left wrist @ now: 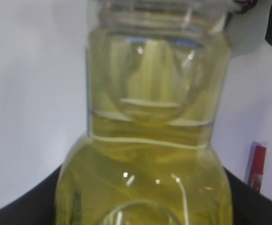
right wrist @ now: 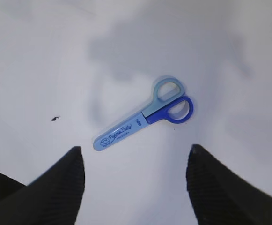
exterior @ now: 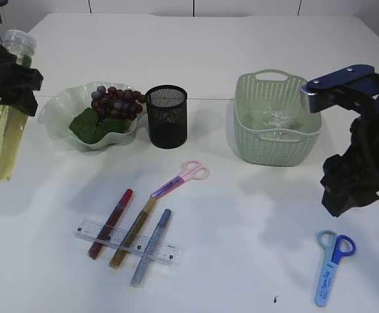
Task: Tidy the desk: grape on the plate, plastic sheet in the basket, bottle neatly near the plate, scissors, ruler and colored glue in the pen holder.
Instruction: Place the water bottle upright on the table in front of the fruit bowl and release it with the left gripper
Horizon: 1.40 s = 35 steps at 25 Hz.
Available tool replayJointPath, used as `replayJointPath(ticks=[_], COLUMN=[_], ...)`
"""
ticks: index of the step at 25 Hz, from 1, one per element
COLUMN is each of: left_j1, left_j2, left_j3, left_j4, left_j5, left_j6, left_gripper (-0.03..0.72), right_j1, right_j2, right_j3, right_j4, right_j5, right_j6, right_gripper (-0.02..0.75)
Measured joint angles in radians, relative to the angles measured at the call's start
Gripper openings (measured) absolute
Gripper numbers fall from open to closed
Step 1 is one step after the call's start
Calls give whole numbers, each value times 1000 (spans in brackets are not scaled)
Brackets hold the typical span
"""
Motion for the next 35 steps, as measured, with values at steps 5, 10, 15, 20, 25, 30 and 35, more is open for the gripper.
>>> replayJointPath(ticks=[5,10,15,20,25,30,35], left_j1=[0,0,0,21,35,35,35], left_j2=[-64,-203,-268,-270,-250,-176,-58], left_j3=[150,317,464,614,726,785,823], left_j4=[47,54,69,75,-53,-153,-226], left_j5=[-187,-466,-734,-1064,-1351,-1572,-1794], left_j6=[-71,-89,-89,-79,75,169,200], left_gripper=[464,464,464,464,464,464,464], right_j1=[0,0,0,0,0,0,0], right_j2=[0,0,0,0,0,0,0], right_j3=[0,0,0,0,0,0,0], right_j4=[-3,-21,-29,-60,-69,-77,-93], right_j5=[-8,-13,-13,-13,-13,-13,-16], right_j6=[0,0,0,2,2,2,2], right_gripper=[535,536,536,536,536,536,536])
